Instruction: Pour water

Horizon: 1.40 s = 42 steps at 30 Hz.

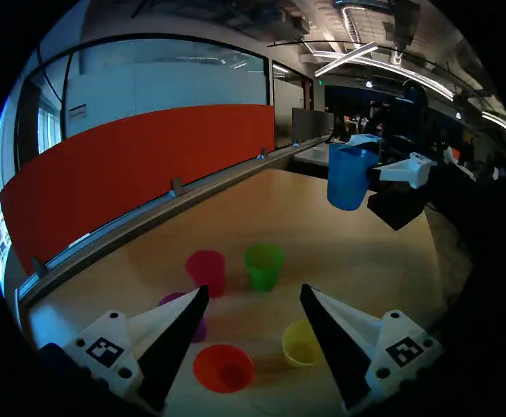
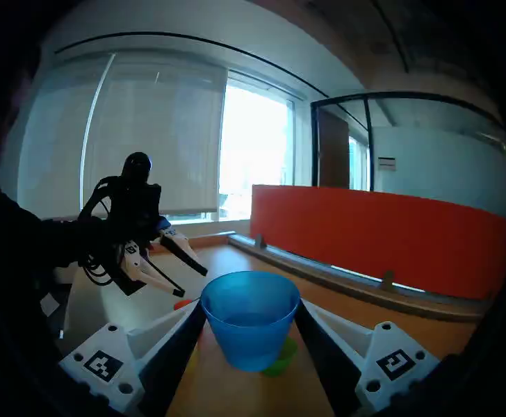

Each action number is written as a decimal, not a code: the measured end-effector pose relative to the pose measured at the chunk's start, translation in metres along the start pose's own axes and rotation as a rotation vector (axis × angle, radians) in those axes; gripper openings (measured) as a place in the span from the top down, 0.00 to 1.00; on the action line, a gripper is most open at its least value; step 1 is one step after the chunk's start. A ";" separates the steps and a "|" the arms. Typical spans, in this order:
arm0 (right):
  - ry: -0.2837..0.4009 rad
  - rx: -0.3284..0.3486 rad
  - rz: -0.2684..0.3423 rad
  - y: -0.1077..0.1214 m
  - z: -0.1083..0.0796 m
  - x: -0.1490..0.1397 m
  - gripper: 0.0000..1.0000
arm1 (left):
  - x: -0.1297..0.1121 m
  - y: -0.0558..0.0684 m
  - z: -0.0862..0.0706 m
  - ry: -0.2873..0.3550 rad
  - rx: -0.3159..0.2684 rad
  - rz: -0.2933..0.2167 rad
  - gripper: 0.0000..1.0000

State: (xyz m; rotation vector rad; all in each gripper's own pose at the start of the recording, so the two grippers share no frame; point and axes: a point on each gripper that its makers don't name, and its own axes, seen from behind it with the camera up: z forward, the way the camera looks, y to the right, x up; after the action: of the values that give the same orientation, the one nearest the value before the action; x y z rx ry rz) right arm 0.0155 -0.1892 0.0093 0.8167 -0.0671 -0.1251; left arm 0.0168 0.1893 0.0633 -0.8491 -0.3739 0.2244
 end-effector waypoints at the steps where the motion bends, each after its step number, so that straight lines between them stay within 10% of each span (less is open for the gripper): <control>1: 0.006 0.001 0.001 0.000 0.000 0.001 0.09 | 0.000 0.001 0.001 -0.001 -0.002 0.001 0.02; 42: 0.027 -0.038 -0.013 0.022 -0.035 0.008 0.09 | -0.033 0.000 0.063 -0.207 0.009 -0.014 0.02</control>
State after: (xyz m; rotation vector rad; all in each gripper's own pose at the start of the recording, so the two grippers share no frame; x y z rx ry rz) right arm 0.0289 -0.1501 0.0011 0.7811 -0.0337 -0.1270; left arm -0.0390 0.2213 0.0932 -0.8162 -0.5718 0.3023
